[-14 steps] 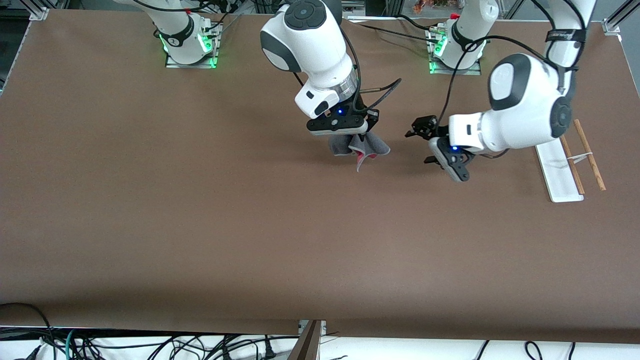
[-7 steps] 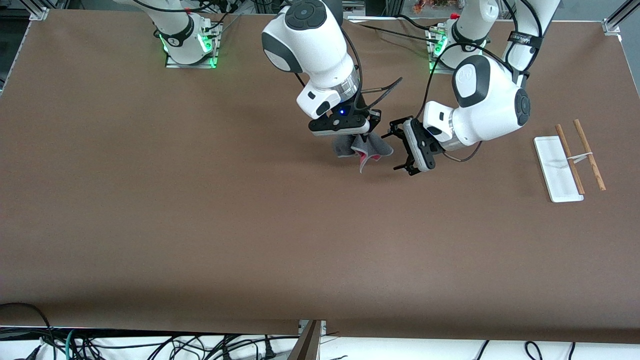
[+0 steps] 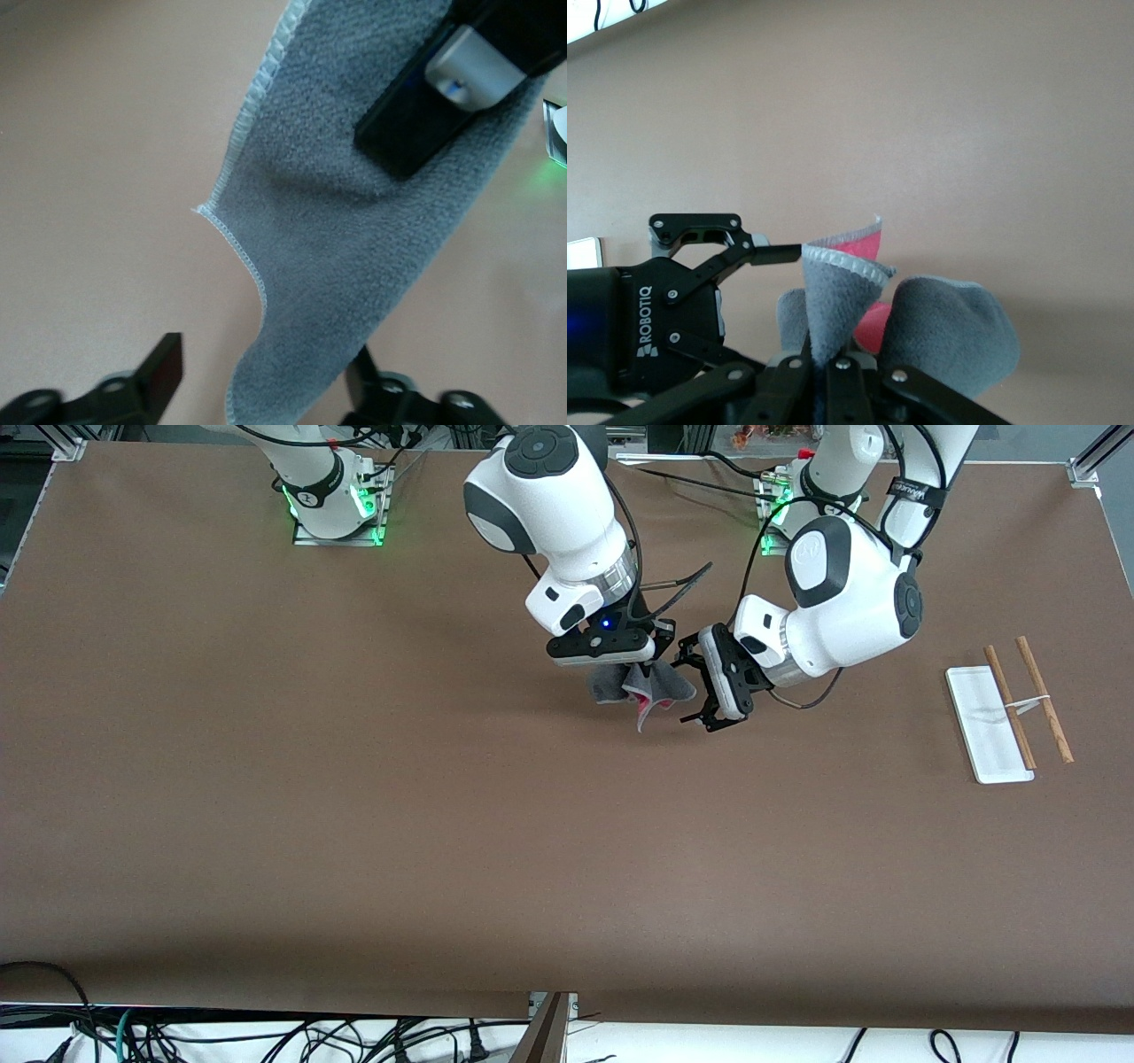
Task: Pass towel and hang on rack
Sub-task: 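Hold the towel with the right gripper while the left gripper reaches it, then grasp the towel with the left gripper and open the right gripper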
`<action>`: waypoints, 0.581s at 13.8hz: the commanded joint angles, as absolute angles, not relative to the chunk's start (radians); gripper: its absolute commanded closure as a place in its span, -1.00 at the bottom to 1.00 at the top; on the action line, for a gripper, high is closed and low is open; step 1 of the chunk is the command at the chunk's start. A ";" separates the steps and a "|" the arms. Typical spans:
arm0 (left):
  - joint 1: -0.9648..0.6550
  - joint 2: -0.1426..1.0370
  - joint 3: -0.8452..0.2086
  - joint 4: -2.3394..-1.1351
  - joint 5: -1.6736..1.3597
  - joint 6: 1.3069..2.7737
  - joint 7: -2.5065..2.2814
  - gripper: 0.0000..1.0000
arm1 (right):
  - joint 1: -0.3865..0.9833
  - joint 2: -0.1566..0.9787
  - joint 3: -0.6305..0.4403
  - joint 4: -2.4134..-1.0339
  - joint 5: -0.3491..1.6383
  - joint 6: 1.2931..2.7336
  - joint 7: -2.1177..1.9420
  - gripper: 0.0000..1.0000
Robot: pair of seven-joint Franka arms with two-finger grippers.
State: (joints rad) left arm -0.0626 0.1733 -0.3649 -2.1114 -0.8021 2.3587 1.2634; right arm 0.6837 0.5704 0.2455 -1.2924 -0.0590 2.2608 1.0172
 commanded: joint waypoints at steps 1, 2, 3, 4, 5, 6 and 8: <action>-0.061 0.175 -0.367 -2.112 -0.810 2.368 1.298 0.90 | 0.695 0.586 0.239 -1.259 -0.081 2.260 1.039 1.00; -0.061 0.176 -0.367 -2.111 -0.799 2.370 1.298 0.92 | 0.695 0.586 0.239 -1.259 -0.083 2.260 1.039 1.00; -0.061 0.175 -0.367 -2.109 -0.798 2.370 1.298 1.00 | 0.695 0.586 0.239 -1.259 -0.083 2.260 1.037 1.00; -0.060 0.175 -0.367 -2.109 -0.799 2.370 1.295 1.00 | 0.695 0.586 0.239 -1.259 -0.083 2.260 1.037 1.00; -0.055 0.175 -0.365 -2.106 -0.802 2.368 1.295 1.00 | 0.693 0.586 0.239 -1.259 -0.083 2.260 1.037 1.00; -0.051 0.173 -0.364 -2.106 -0.802 2.368 1.295 1.00 | 0.695 0.586 0.239 -1.259 -0.083 2.260 1.037 1.00; -0.046 0.170 -0.357 -2.106 -0.801 2.365 1.296 1.00 | 0.695 0.586 0.239 -1.259 -0.083 2.260 1.037 1.00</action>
State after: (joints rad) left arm -0.0558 0.1762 -0.3607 -2.1104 -0.8019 2.3649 1.2730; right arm 0.6837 0.5705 0.2442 -1.2924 -0.0603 2.2612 1.0172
